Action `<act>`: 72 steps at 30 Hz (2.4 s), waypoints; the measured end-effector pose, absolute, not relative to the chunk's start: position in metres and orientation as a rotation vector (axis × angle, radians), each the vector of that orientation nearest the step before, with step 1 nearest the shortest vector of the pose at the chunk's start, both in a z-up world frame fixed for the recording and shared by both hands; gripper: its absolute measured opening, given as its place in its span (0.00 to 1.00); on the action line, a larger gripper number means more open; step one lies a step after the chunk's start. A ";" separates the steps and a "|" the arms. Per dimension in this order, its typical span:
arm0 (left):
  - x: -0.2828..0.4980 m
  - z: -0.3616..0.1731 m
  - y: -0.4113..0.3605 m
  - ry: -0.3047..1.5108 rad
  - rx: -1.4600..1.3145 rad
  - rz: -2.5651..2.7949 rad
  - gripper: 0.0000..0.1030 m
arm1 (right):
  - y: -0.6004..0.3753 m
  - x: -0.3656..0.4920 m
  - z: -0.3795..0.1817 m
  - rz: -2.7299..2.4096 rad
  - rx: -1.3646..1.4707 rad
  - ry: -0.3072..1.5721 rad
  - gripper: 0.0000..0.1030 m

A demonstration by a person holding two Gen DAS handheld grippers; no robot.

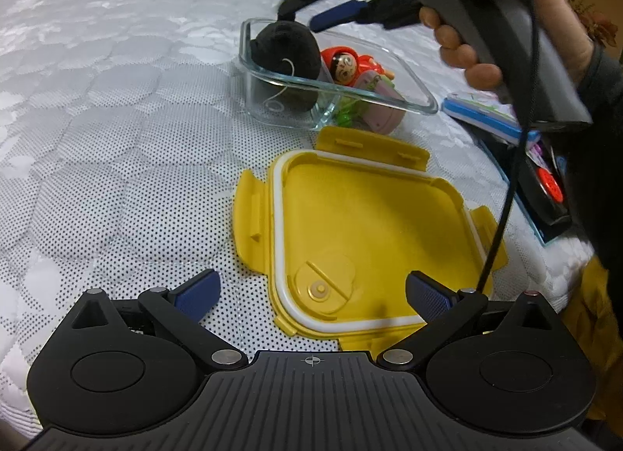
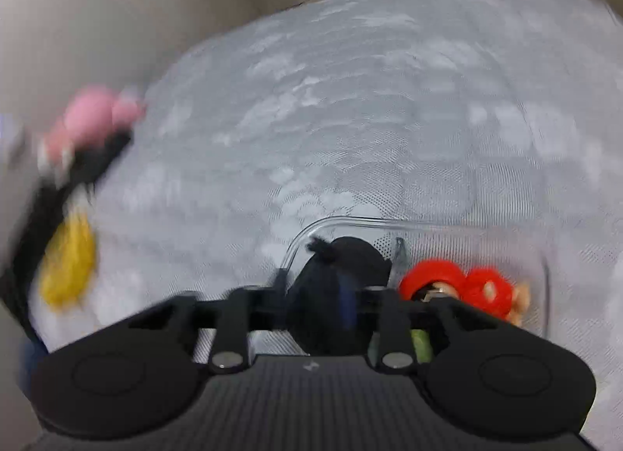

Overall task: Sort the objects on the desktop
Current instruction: 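Lift the black plush with the right gripper above the container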

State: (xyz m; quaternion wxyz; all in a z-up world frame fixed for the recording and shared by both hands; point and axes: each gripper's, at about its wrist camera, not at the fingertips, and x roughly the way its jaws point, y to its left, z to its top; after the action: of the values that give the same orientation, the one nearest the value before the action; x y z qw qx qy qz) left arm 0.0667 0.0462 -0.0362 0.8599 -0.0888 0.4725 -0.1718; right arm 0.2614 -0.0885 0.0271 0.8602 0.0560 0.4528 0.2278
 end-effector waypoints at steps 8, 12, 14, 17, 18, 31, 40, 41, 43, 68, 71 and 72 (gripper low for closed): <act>0.068 -0.039 0.046 0.996 -0.192 -0.366 1.00 | -0.026 0.250 0.028 0.394 -0.291 0.985 0.62; 0.066 -0.039 0.048 0.993 -0.195 -0.371 1.00 | -0.003 0.251 0.006 0.341 -0.436 1.008 0.62; 0.065 -0.039 0.049 0.991 -0.195 -0.372 1.00 | 0.001 0.249 -0.003 0.338 -0.491 0.989 0.64; 0.065 -0.039 0.050 0.990 -0.201 -0.372 1.00 | -0.002 0.244 -0.010 0.347 -0.506 0.945 0.61; 0.065 -0.039 0.050 0.991 -0.202 -0.371 1.00 | -0.006 0.243 -0.010 0.351 -0.485 0.934 0.60; 0.061 -0.038 0.047 0.990 -0.192 -0.367 1.00 | -0.119 0.260 -0.012 0.310 0.569 1.096 0.56; 0.063 -0.038 0.048 0.993 -0.197 -0.364 1.00 | -0.113 0.243 0.034 0.358 0.344 0.883 0.47; 0.063 -0.038 0.047 0.994 -0.194 -0.363 1.00 | -0.107 0.240 0.039 0.364 0.293 0.849 0.39; 0.063 -0.039 0.045 0.995 -0.183 -0.364 1.00 | -0.094 0.238 0.038 0.418 0.241 0.849 0.34; 0.065 -0.042 0.044 1.002 -0.178 -0.376 1.00 | -0.054 0.238 0.018 0.409 -0.160 0.886 0.57; 0.064 -0.041 0.044 1.000 -0.177 -0.378 1.00 | -0.030 0.239 -0.004 0.377 -0.309 0.901 0.60; 0.064 -0.041 0.045 0.999 -0.176 -0.379 1.00 | -0.027 0.237 -0.008 0.369 -0.327 0.871 0.59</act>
State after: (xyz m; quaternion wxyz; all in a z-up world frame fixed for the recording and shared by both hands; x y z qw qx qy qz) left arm 0.0636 0.0448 -0.0412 0.8571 -0.0839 0.4753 -0.1803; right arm 0.2375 -0.0275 -0.0075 0.8774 -0.1566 0.4175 0.1768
